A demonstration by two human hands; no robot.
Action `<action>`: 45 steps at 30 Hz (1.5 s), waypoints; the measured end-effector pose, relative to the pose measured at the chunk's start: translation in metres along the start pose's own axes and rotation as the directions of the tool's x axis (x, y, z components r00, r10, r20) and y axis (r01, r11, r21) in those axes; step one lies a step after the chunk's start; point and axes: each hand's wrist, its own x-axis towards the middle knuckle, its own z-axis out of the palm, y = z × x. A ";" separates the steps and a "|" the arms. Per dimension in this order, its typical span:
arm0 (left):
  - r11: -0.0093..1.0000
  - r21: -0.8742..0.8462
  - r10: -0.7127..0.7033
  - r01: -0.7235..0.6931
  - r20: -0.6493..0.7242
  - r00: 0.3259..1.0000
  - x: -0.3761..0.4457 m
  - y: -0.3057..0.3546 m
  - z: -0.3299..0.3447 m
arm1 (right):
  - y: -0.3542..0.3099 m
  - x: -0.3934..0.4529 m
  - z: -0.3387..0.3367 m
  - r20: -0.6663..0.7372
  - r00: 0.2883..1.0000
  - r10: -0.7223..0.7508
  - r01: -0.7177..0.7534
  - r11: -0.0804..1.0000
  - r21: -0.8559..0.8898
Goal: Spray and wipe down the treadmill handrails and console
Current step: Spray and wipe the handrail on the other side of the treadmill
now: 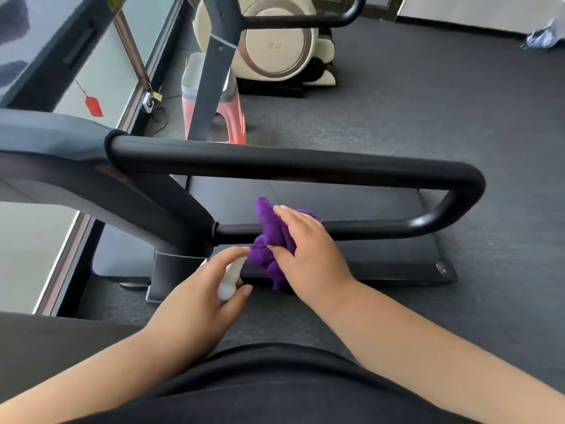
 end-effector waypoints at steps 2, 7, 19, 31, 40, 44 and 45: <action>1.000 -0.007 0.001 -0.001 0.009 1.000 0.005 0.006 0.008 | 0.022 -0.001 -0.024 -0.070 0.997 0.025 -0.033 0.993 -0.114; 1.000 -0.010 0.001 -0.001 0.045 0.999 0.008 0.020 0.025 | 0.082 -0.009 -0.056 -0.017 0.982 0.188 -0.177 0.888 -0.424; 0.994 0.008 -0.112 0.112 -0.003 0.994 -0.009 0.007 0.014 | 0.057 0.015 0.011 0.023 0.996 0.090 -0.057 0.784 -0.618; 0.989 0.053 -0.140 0.140 0.009 0.990 -0.027 -0.029 -0.027 | -0.001 0.028 0.100 0.294 0.946 -0.140 0.280 0.808 -0.518; 0.997 0.046 0.056 -0.061 0.095 0.994 0.010 0.000 -0.020 | 0.023 -0.023 0.035 0.133 0.961 -0.242 0.263 0.951 -0.166; 0.990 0.031 0.130 -0.135 0.135 0.982 0.025 0.017 -0.011 | 0.058 -0.033 -0.032 -0.240 0.967 -0.082 0.008 0.955 -0.296; 0.988 0.027 0.147 -0.153 0.154 0.977 0.027 0.021 -0.009 | 0.068 -0.033 -0.048 -0.297 0.954 -0.029 -0.072 0.944 -0.321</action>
